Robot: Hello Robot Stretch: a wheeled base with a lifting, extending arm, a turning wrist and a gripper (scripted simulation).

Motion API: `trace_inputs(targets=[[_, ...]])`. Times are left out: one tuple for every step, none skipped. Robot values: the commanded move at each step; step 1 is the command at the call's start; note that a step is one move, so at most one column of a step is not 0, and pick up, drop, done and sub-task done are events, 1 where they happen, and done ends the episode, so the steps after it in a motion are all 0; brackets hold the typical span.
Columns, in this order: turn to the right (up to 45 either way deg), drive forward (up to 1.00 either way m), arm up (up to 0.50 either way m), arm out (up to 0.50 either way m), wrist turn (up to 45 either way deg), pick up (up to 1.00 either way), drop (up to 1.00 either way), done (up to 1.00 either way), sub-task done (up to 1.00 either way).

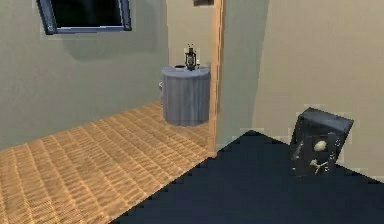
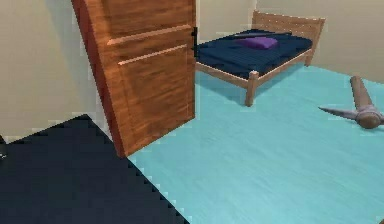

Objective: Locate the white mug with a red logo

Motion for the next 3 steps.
trace_inputs(targets=[[-45.0,0.0,0.0,0.0,0.0,0.0,0.0,0.0,0.0],[-15.0,0.0,0.0,0.0,0.0,0.0,0.0,0.0,0.0],[0.0,0.35,0.0,0.0,0.0,0.0,0.0,0.0,0.0]])
